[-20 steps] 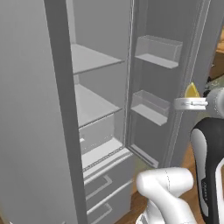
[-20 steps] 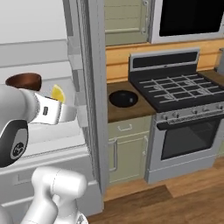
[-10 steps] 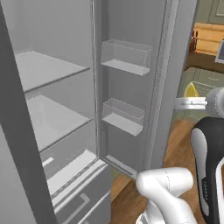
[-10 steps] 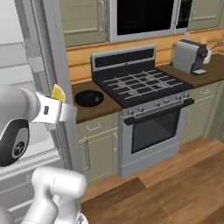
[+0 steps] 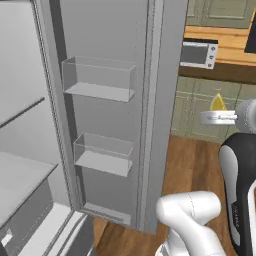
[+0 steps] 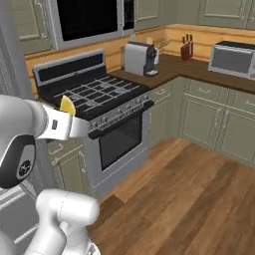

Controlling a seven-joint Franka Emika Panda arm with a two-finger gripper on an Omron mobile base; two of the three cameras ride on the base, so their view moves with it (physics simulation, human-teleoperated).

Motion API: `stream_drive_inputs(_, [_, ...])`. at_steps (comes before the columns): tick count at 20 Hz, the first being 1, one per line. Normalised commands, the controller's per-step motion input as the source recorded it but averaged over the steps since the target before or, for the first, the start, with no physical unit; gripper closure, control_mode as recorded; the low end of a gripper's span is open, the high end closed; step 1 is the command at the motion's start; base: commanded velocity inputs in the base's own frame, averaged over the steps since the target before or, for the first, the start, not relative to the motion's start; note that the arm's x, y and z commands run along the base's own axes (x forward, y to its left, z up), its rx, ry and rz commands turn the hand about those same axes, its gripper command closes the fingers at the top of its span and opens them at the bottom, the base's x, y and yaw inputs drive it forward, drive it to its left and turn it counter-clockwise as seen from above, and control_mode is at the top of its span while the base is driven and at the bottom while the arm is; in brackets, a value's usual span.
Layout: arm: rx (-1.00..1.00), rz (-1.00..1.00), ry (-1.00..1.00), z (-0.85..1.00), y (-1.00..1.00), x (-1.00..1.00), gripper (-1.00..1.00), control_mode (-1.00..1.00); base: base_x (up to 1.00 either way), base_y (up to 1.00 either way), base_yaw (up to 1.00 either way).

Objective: Grab a lemon wedge from the fridge and one ice cube from the ice bowl, and put them in the glass of lemonade.

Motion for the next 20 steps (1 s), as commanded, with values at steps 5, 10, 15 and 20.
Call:
stream_drive_inputs(5, [0.00,0.00,0.00,0.00,0.00,0.00,1.00,1.00,0.00,0.00,-0.59])
stream_drive_inputs(10, [0.00,0.00,0.00,0.00,0.00,0.00,1.00,1.00,0.07,-0.01,-0.54])
stream_drive_inputs(15, [0.00,0.00,0.00,0.00,0.00,0.00,1.00,1.00,0.36,-0.13,-0.38])
stream_drive_inputs(20, [0.00,0.00,0.00,0.00,0.00,0.00,1.00,1.00,0.45,-0.48,-0.33])
